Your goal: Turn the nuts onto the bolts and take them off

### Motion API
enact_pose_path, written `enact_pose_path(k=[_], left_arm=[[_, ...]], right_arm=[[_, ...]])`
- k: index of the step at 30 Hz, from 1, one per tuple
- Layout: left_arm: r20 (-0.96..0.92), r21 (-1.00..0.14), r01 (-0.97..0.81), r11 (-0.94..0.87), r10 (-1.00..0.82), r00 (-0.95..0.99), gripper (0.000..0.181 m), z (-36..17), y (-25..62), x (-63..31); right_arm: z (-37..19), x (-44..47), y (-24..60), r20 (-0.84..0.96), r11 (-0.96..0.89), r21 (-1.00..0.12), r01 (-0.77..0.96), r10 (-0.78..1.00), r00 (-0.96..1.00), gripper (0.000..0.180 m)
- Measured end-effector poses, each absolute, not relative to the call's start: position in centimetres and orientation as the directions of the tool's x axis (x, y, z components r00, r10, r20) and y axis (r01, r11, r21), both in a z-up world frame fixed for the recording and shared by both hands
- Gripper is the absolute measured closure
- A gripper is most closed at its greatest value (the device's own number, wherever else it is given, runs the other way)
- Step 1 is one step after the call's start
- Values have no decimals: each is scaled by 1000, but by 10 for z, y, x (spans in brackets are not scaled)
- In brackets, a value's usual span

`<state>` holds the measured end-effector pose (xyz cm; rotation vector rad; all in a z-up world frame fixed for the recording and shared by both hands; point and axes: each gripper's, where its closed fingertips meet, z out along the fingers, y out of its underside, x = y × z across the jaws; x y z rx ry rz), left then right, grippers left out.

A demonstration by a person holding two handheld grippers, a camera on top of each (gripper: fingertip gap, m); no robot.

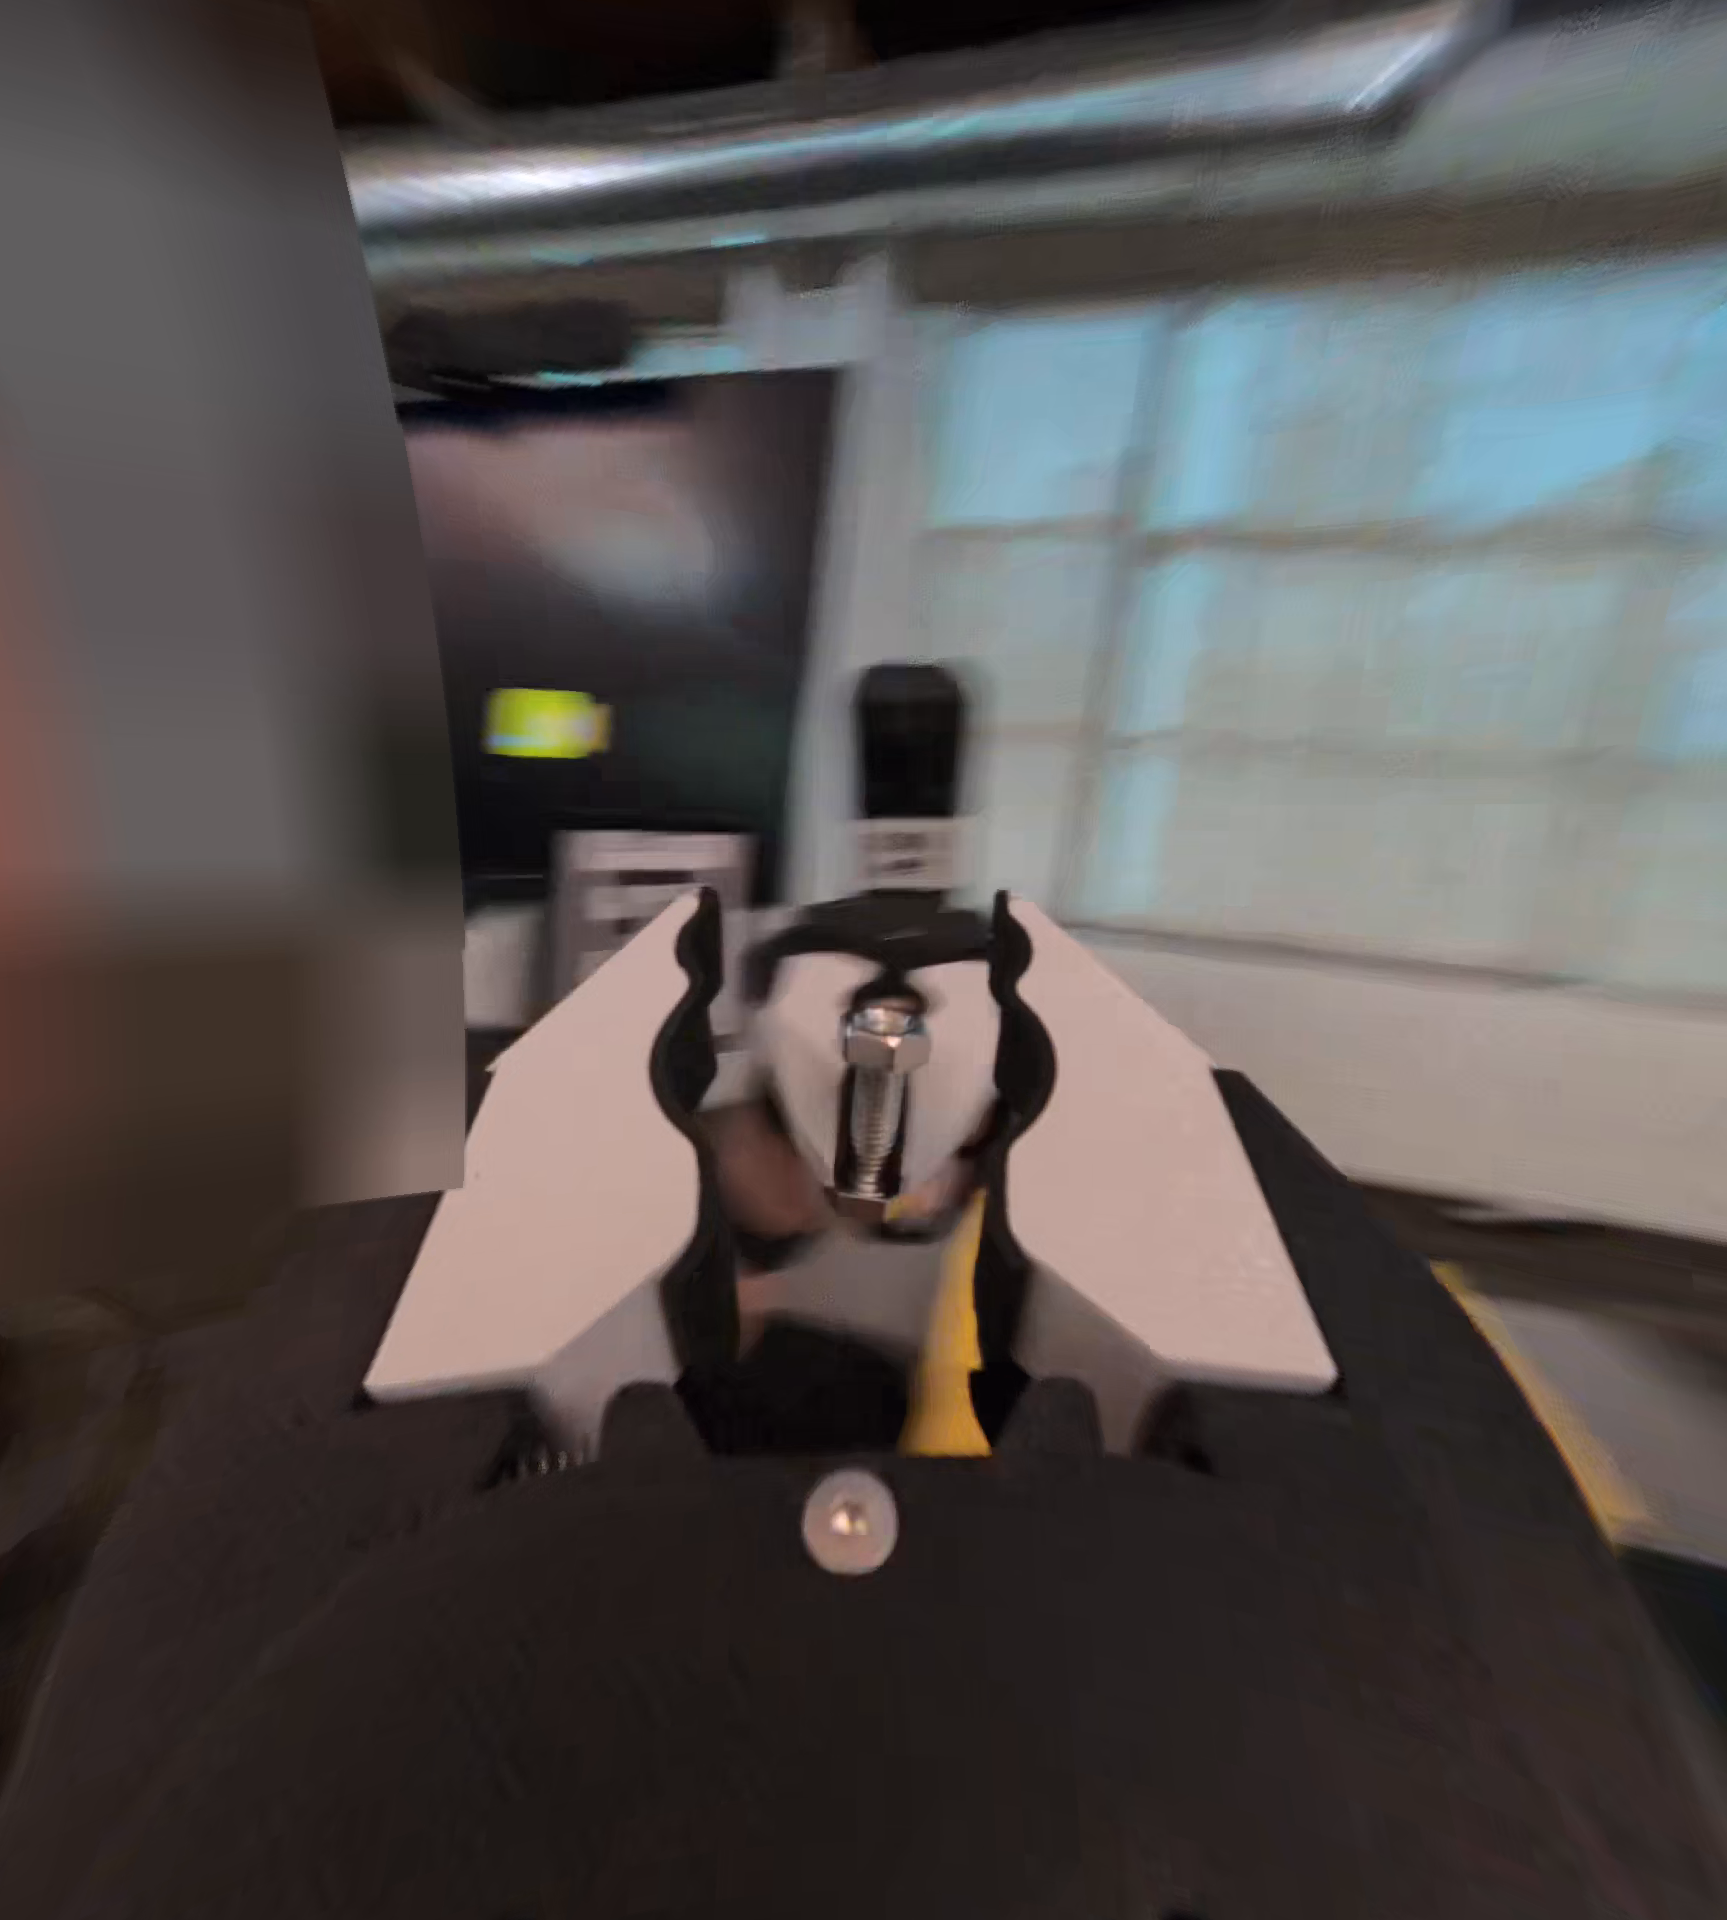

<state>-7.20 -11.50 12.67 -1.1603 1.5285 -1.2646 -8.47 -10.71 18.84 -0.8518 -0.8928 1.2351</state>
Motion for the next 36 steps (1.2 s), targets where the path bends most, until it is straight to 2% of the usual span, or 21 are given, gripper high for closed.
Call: enact_pose_path(k=[1, 2, 4, 8, 17, 25, 30, 34, 36], left_arm=[[-98, -984, -139, 111, -991, -95, 173, 131, -94, -73], [-160, -980, -126, 152, -986, 53, 173, 137, -74, -77], [-255, -967, -105, 234, -921, 294, 173, 151, -46, -89], [-357, -930, -106, 351, -799, 483, 174, 165, -34, -100], [-430, -898, -147, 414, -759, 489, 173, 161, -45, -85], [-474, -877, -166, 451, -754, 455, 173, 158, -58, -77], [-462, -885, -135, 445, -806, 371, 173, 160, -73, -76], [-360, -932, -74, 355, -929, 89, 173, 154, -106, -77], [-256, -963, -54, 263, -961, -104, 173, 150, -131, -77]], right_arm=[[197, -74, -96, 187, 322, -859, -397, 921, 341, 129], [203, -65, -94, 259, 475, -807, -352, 819, 511, 135], [206, -67, -96, 349, 609, -761, -223, 675, 650, 139], [200, -81, -78, 290, 569, -813, -121, 577, 764, 135], [190, -88, -66, 292, 543, -839, -44, 516, 805, 142], [189, -89, -68, 311, 535, -844, -36, 544, 779, 162], [191, -91, -81, 321, 491, -867, -89, 685, 655, 162], [185, -95, -114, 246, 312, -922, -229, 930, 274, 162], [183, -91, -135, 194, 198, -931, -306, 980, 42, 163]])
